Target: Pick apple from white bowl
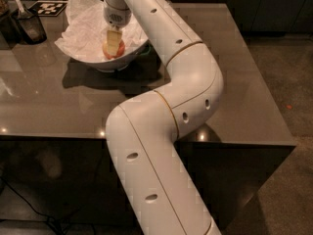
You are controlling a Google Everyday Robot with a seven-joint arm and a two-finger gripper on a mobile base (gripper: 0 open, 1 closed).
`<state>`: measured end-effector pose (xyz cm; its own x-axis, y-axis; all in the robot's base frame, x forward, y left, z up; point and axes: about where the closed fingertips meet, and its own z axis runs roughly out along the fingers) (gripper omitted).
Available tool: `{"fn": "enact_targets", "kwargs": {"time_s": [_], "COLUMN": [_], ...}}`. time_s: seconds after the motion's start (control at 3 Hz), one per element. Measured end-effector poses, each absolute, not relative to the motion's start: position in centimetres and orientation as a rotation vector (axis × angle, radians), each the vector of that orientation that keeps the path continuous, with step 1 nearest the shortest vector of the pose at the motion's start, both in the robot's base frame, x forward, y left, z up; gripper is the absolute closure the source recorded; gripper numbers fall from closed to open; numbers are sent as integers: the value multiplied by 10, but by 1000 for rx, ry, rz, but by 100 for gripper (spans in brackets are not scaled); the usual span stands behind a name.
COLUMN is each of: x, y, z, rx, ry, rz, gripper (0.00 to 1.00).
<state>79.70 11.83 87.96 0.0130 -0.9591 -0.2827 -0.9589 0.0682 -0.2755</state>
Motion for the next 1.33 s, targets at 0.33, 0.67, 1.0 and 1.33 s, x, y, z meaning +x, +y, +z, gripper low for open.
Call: {"fn": "enact_targets", "kwargs": {"time_s": [0.33,0.67,1.0,1.33], "x": [797,797,797,797], "y": [118,118,118,118], "z": [880,880,880,880], "rx": [-1906,-1906,-1906,-1906], "ry": [1962,1962,1962,1962], "rz": [-1,-1,-1,-1], "gripper": [66,88,94,69]}}
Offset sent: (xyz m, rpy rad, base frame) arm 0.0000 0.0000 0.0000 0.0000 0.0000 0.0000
